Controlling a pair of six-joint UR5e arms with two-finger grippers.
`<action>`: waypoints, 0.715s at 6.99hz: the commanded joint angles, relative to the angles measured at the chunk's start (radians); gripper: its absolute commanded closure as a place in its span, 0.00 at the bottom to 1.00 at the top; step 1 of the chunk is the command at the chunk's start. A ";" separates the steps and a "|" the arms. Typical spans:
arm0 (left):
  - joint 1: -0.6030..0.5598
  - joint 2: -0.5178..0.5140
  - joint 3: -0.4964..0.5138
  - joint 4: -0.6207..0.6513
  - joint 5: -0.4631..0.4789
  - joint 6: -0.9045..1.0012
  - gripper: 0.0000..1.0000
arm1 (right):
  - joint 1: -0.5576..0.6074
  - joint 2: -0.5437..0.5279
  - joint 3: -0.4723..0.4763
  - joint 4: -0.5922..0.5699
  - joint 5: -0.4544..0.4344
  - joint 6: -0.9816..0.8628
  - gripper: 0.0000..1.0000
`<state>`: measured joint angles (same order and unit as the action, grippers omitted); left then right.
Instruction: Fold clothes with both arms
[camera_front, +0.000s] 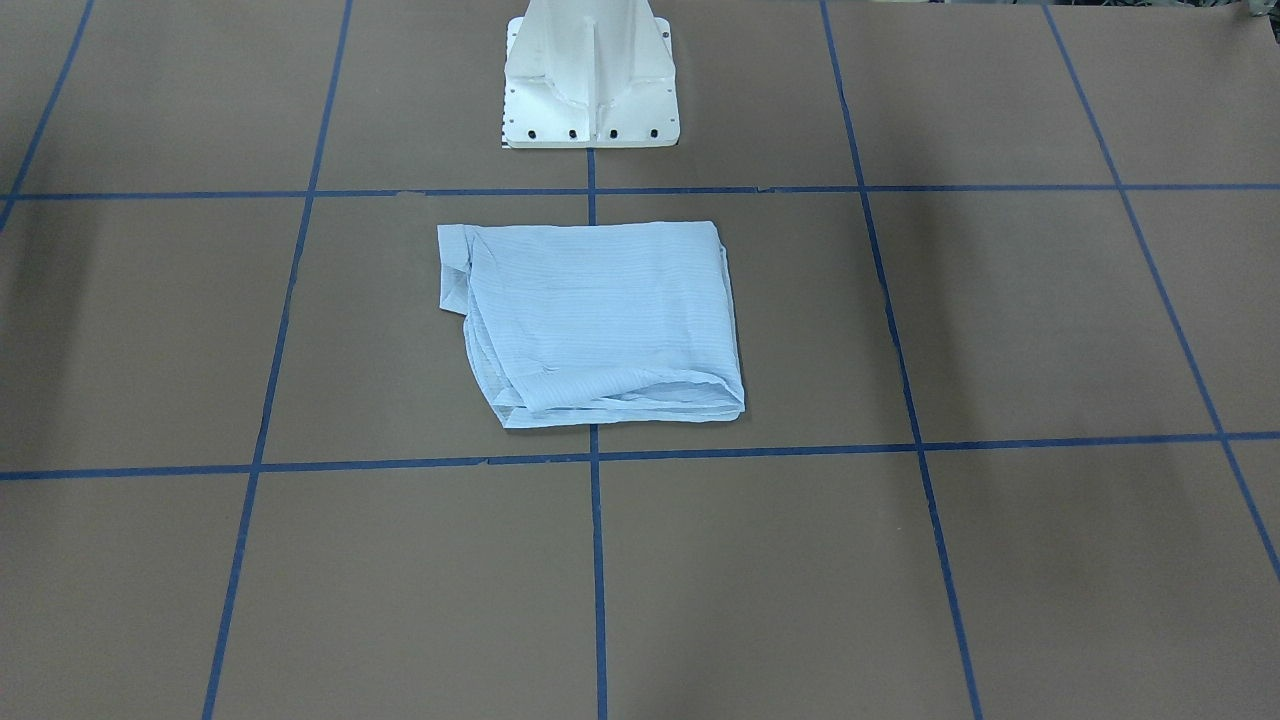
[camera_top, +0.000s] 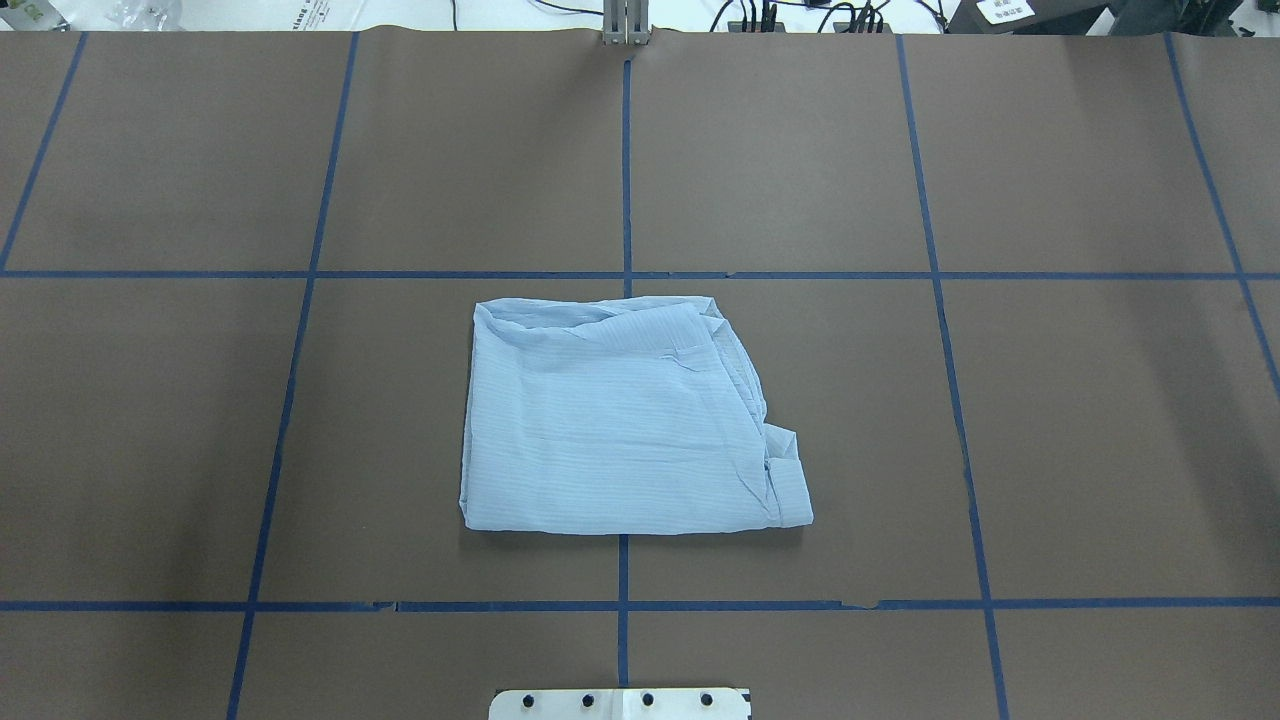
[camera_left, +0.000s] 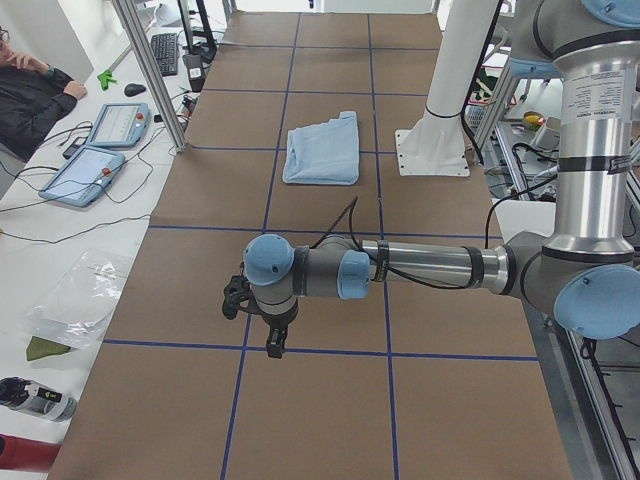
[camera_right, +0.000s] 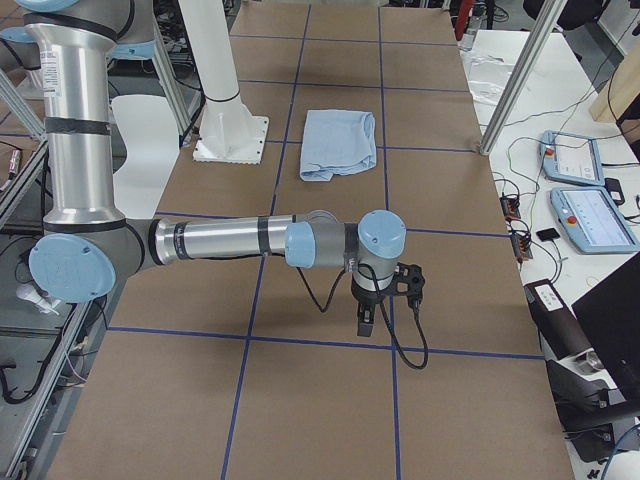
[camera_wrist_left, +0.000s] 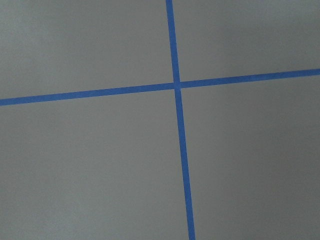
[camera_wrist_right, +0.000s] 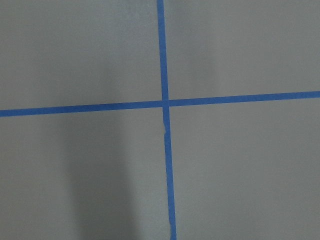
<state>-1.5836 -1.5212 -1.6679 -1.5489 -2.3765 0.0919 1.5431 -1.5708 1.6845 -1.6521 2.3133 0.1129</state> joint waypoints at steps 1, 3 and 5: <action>0.001 -0.004 -0.006 0.000 0.000 -0.048 0.00 | -0.003 0.003 0.001 -0.015 0.015 0.004 0.00; 0.000 -0.004 -0.007 0.000 0.000 -0.050 0.00 | -0.008 0.003 0.006 -0.105 0.066 -0.001 0.00; 0.001 -0.004 -0.009 0.000 0.000 -0.050 0.00 | -0.009 -0.005 0.001 -0.106 0.055 -0.010 0.00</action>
<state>-1.5834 -1.5247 -1.6753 -1.5493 -2.3768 0.0421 1.5350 -1.5715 1.6869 -1.7518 2.3730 0.1078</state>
